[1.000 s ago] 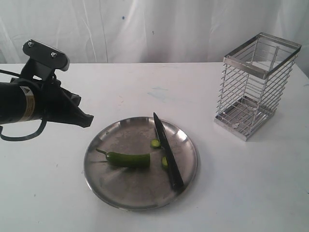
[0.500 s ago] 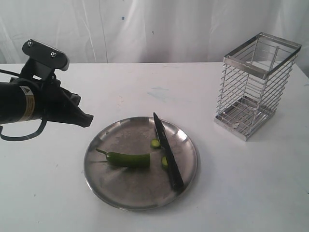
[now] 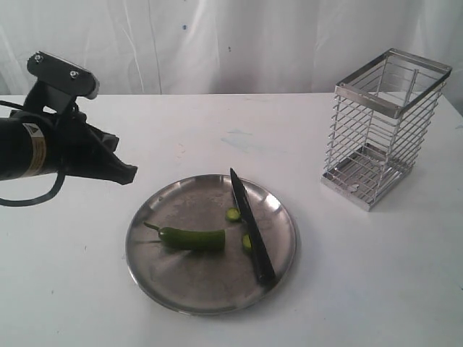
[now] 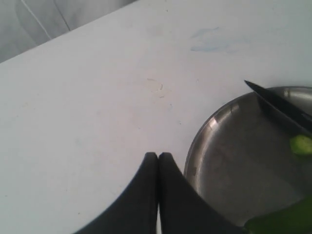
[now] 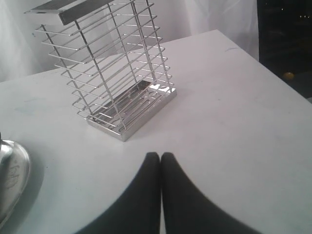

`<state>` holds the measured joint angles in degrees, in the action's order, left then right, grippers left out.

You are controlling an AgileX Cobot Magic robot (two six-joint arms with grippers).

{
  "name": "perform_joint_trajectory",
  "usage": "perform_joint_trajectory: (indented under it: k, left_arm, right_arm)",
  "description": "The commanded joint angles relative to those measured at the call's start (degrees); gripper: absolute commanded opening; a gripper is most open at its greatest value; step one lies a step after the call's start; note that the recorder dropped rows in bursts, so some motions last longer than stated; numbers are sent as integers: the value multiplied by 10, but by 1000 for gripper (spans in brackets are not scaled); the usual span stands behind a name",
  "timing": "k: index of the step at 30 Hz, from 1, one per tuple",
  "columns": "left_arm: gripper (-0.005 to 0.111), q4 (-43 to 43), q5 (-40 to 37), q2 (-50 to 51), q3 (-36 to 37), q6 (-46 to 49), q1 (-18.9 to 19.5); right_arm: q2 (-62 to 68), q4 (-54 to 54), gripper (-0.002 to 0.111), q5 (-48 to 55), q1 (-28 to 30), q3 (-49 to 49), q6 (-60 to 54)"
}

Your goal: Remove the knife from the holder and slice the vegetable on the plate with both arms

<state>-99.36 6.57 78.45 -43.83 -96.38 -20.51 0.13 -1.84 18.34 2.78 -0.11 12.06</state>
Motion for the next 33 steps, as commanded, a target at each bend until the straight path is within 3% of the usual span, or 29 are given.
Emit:
perform_joint_trajectory:
  k: [1, 2, 4, 5, 6, 7, 9, 13, 21, 26, 28, 33]
  left_arm:
    - [0, -6, -6, -96, -2, 2, -2]
    - [0, -6, -3, -114, -2, 6, 3]
    - [0, -6, 53, -186, -2, 22, 65]
    - [0, -6, 108, -230, 4, 59, 148]
    - [0, -6, 145, -246, 7, 69, 188]
    - [0, -6, 240, -285, 14, 48, 289]
    - [0, -6, 311, -307, 14, 15, 362]
    - [0, -4, 378, -325, 14, 2, 433]
    - [0, -3, 440, -318, 14, 1, 427]
    - [0, -5, 298, -374, 26, 1, 310]
    - [0, -5, 253, -421, 39, -3, 281]
    - [0, -5, 216, -534, 61, -40, 264]
  right_arm:
    - [-1, 0, 0, -4, 2, 1, -4]
    - [-1, 0, 0, -4, 2, 1, -4]
    - [-1, 0, 0, -4, 2, 1, -4]
    - [-1, 0, 0, -4, 1, 1, -4]
    - [-1, 0, 0, -4, 1, 1, -4]
    - [-1, -3, 0, -4, 1, 1, -4]
    - [-1, -3, 0, -4, 1, 1, -4]
    - [-1, -3, 0, -4, 1, 1, -4]
    - [-1, -3, 0, -4, 1, 1, -4]
    - [-1, -2, 0, -4, 1, 1, -4]
    - [-1, -2, 0, -4, 1, 1, -4]
    - [-1, -2, 0, -4, 1, 1, -4]
